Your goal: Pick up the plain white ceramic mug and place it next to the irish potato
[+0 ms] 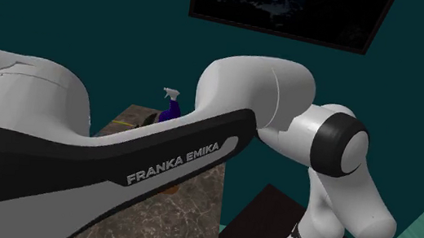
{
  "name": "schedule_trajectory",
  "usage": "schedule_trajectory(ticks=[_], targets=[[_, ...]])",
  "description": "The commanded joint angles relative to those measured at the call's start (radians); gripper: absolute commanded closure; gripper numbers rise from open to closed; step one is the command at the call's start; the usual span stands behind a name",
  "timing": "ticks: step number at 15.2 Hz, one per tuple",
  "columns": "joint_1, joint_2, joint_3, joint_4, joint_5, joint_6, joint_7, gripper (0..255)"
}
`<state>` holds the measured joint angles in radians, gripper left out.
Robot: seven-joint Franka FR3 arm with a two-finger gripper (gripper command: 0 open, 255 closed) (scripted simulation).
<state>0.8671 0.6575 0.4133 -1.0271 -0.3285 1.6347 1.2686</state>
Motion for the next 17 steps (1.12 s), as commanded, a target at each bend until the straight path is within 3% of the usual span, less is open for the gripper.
schedule_trajectory(ticks=[1, 17], targets=[[-0.006, -0.003, 0.000, -0.034, 0.000, 0.030, 0.005, 255], [-0.037, 0.005, -0.006, -0.240, -0.013, 0.237, 0.039, 255]])
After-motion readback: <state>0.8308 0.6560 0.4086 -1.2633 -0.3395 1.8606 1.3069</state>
